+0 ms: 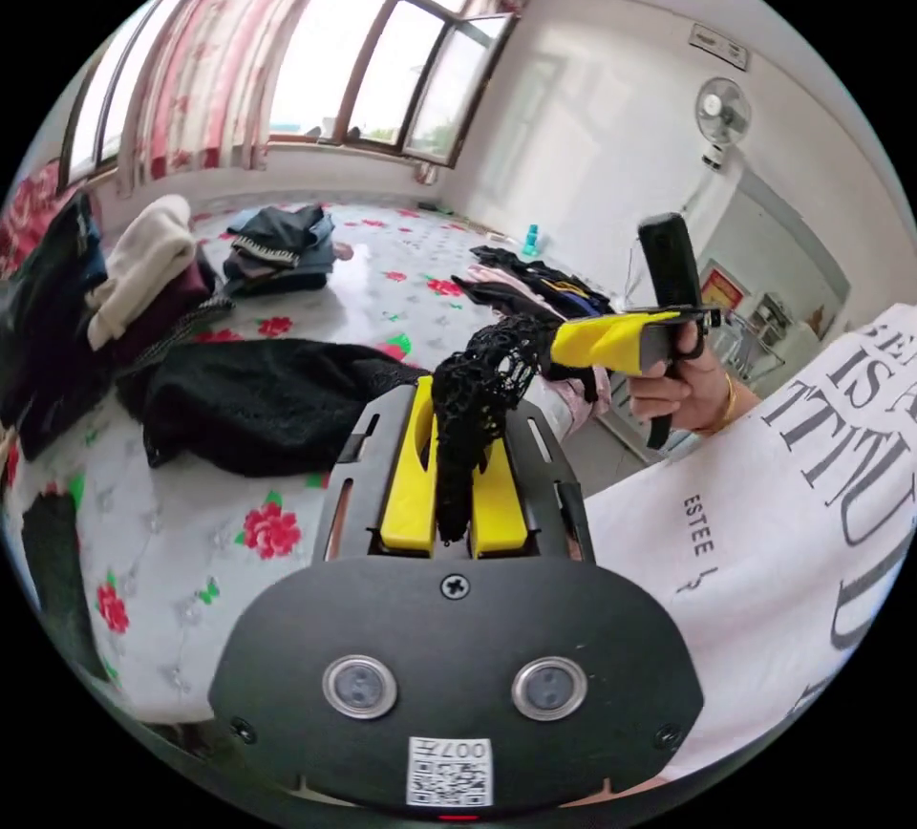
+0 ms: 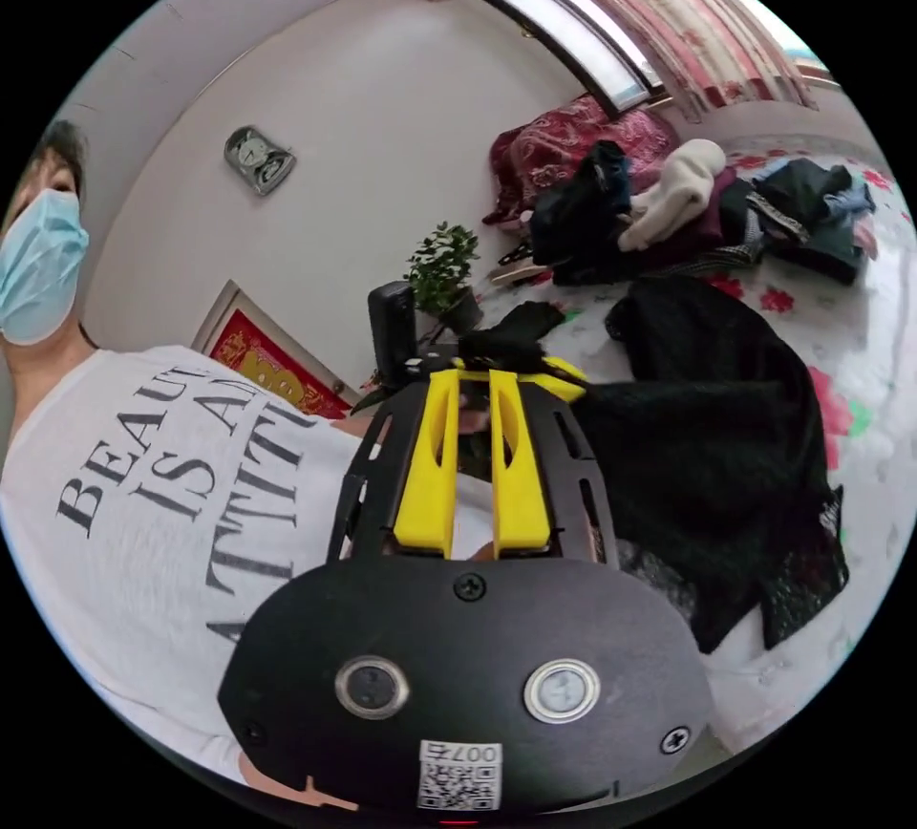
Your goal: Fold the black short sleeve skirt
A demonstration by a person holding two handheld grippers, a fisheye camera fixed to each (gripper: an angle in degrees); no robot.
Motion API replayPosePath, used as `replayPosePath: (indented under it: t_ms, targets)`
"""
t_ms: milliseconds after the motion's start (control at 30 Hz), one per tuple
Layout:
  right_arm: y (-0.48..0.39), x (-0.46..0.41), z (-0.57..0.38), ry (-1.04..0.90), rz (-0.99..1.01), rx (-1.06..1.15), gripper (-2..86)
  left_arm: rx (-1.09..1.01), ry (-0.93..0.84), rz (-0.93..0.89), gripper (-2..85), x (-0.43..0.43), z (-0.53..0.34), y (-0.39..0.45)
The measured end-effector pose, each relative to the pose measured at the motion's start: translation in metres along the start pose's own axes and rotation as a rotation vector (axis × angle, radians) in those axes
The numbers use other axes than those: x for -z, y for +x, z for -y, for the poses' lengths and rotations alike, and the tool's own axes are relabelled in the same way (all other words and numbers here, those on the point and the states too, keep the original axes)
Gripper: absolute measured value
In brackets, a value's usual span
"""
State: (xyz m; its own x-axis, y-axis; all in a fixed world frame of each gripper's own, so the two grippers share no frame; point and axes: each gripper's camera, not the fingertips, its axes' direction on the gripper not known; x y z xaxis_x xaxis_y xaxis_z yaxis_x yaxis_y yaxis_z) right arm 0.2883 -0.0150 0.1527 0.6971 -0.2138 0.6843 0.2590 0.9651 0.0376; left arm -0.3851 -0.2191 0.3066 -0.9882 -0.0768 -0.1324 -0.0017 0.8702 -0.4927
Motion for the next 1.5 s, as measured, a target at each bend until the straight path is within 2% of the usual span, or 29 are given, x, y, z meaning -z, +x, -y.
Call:
replayPosePath:
  t_ms: [67, 133, 233, 300, 400, 500, 600, 733, 900, 967, 1067, 1167, 1233, 1333, 1433, 1500]
  targets:
    - [0.026, 0.025, -0.024, 0.015, -0.208, -0.071, 3.2, 0.081, 0.001, 0.034, 2.4, 0.008, -0.014, -0.008]
    - [0.069, 0.047, -0.056, -0.050, -0.467, -0.207, 4.1, 0.152, 0.009, 0.054, 2.4, 0.016, -0.027, -0.014]
    - [0.112, 0.053, -0.084, -0.191, -0.617, -0.304, 5.4, 0.236, 0.024, 0.082, 2.3, 0.026, -0.044, -0.019]
    - [0.131, 0.052, -0.091, -0.231, -0.644, -0.334, 6.0, 0.281, 0.020, 0.106, 2.3, 0.030, -0.054, -0.020]
    - [0.152, 0.043, -0.091, -0.248, -0.622, -0.352, 6.8, 0.325, 0.016, 0.122, 2.2, 0.035, -0.062, -0.020]
    - [0.150, 0.024, -0.082, -0.258, -0.544, -0.274, 7.1, 0.329, 0.006, 0.149, 2.3, 0.042, -0.067, -0.016]
    - [0.138, 0.000, -0.080, -0.322, -0.410, -0.185, 7.4, 0.347, 0.009, 0.160, 2.2, 0.052, -0.074, -0.014]
    - [0.134, -0.034, -0.093, -0.404, -0.248, -0.182, 7.7, 0.373, 0.018, 0.152, 2.2, 0.062, -0.086, -0.013]
    - [0.129, -0.077, -0.101, -0.538, -0.288, -0.190, 4.2, 0.421, 0.016, 0.135, 1.7, 0.071, -0.102, -0.020]
    - [0.126, -0.069, -0.090, -0.498, -0.305, -0.173, 1.8, 0.431, 0.020, 0.132, 1.4, 0.077, -0.102, -0.026]
    - [0.115, -0.017, -0.043, -0.326, -0.307, -0.129, 0.3, 0.397, 0.018, 0.121, 0.8, 0.093, -0.081, -0.041]
    - [0.080, 0.073, 0.034, -0.076, -0.321, -0.030, -0.1, 0.299, 0.078, 0.086, 0.2, 0.124, -0.028, -0.046]
    - [0.023, 0.144, 0.090, 0.101, -0.356, 0.112, -0.2, 0.197, 0.143, 0.075, 0.1, 0.153, 0.013, -0.034]
    - [-0.057, 0.197, 0.133, 0.181, -0.455, 0.260, -0.2, 0.010, 0.273, 0.056, -0.2, 0.207, 0.065, 0.004]
    - [-0.120, 0.221, 0.139, 0.253, -0.564, 0.379, -0.2, -0.091, 0.379, 0.068, -0.5, 0.254, 0.085, 0.033]
    - [-0.156, 0.243, 0.135, 0.314, -0.559, 0.422, -0.3, -0.111, 0.414, 0.053, -0.6, 0.295, 0.095, 0.048]
